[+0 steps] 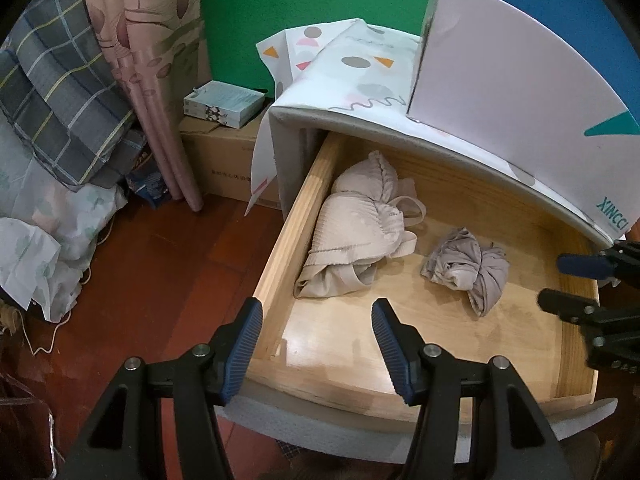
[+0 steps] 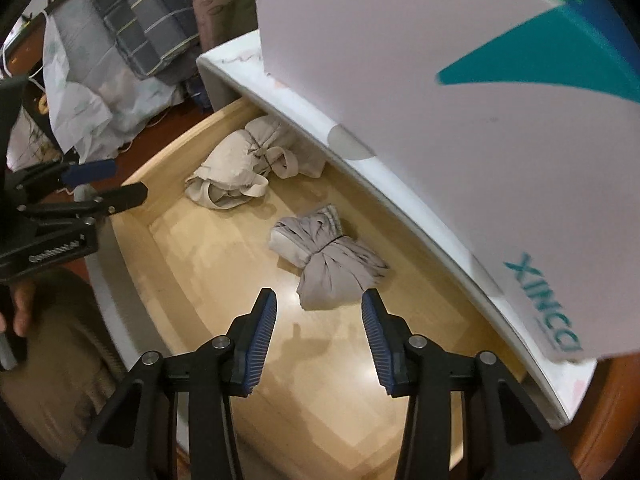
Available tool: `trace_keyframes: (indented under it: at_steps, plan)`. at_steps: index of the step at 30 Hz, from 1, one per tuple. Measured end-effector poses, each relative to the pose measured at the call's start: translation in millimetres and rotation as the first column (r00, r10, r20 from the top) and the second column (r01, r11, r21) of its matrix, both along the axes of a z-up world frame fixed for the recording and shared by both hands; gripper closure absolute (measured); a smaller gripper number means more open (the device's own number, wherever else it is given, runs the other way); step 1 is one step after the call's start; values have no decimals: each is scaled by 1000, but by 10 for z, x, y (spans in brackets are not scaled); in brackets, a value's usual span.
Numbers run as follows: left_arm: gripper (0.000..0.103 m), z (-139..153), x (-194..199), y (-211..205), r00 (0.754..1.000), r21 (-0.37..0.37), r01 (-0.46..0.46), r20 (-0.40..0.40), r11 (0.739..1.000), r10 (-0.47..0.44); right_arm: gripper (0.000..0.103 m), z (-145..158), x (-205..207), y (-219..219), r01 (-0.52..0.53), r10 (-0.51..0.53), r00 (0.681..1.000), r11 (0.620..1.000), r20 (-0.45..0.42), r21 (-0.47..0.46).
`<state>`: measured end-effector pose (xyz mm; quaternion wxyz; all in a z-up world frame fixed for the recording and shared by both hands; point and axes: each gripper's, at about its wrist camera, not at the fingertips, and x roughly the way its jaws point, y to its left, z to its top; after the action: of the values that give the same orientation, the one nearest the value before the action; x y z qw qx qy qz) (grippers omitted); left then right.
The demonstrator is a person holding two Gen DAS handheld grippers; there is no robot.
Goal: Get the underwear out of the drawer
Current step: 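Move the right gripper back into the drawer to the grey sock bundle, then close the right gripper on the grey hexagon-patterned sock bundle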
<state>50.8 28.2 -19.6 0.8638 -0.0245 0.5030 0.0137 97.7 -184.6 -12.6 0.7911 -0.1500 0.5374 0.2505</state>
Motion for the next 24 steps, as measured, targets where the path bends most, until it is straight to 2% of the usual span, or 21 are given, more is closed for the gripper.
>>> trace_keyframes:
  at_steps: [7, 16, 18, 20, 24]
  plan:
    - [45, -15, 12, 30, 1000, -6, -14, -10, 1000, 14, 62, -280, 126, 146, -61, 61, 998, 997, -2, -41]
    - [45, -36, 30, 53, 1000, -8, -9, -24, 1000, 9, 57, -659, 286, 350, -118, 122, 992, 985, 27, -129]
    - [45, -38, 32, 62, 1000, -13, -9, -25, 1000, 9, 48, -733, 297, 406, -135, 143, 989, 978, 43, -156]
    - [45, -41, 35, 67, 1000, -15, -10, -28, 1000, 9, 44, -783, 316, 457, -146, 162, 984, 972, 72, -186]
    - [45, -48, 34, 59, 999, -6, -6, -31, 1000, 6, 43, -898, 411, 498, -139, 160, 983, 969, 90, -202]
